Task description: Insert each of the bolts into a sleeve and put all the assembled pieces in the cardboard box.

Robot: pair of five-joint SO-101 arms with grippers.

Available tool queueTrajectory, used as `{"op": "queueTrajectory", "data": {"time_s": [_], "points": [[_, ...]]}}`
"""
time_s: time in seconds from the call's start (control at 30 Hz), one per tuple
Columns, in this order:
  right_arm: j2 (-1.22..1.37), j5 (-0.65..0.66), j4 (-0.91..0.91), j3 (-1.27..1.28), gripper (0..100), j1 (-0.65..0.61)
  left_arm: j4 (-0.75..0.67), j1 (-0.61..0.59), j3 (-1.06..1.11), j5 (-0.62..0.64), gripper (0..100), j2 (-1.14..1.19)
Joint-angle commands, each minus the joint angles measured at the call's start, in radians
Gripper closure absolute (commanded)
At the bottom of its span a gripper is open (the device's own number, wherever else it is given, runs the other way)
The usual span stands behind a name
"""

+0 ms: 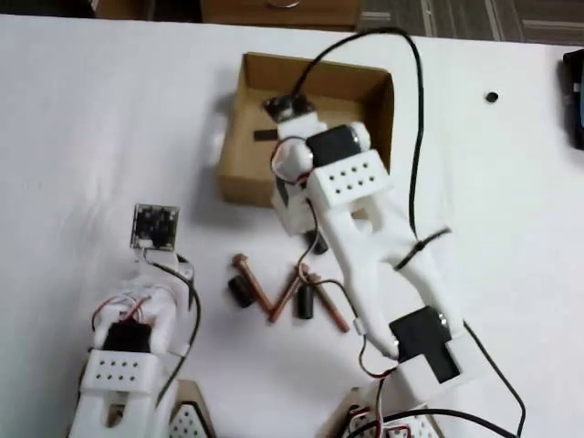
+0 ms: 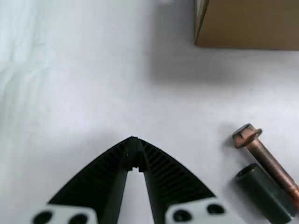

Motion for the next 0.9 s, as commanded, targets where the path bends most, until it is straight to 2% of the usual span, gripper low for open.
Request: {"op": "queueTrajectory", "data": {"time_s": [0.0, 0.4, 0.87], "points": [[-0.058, 0.046, -0.127, 0.106, 73.7, -0.001, -0.017, -0.005, -0.002, 0.003, 98, -0.011], [-0.039, 0.084, -0.403, 0.351, 73.7, 0.022, -0.017, -0.005, -0.002, 0.003, 98, -0.011], [0.292, 0.107, -0.446, 0.224, 74.7, 0.028, -0.017, -0.005, -0.002, 0.003, 98, -0.011]]}}
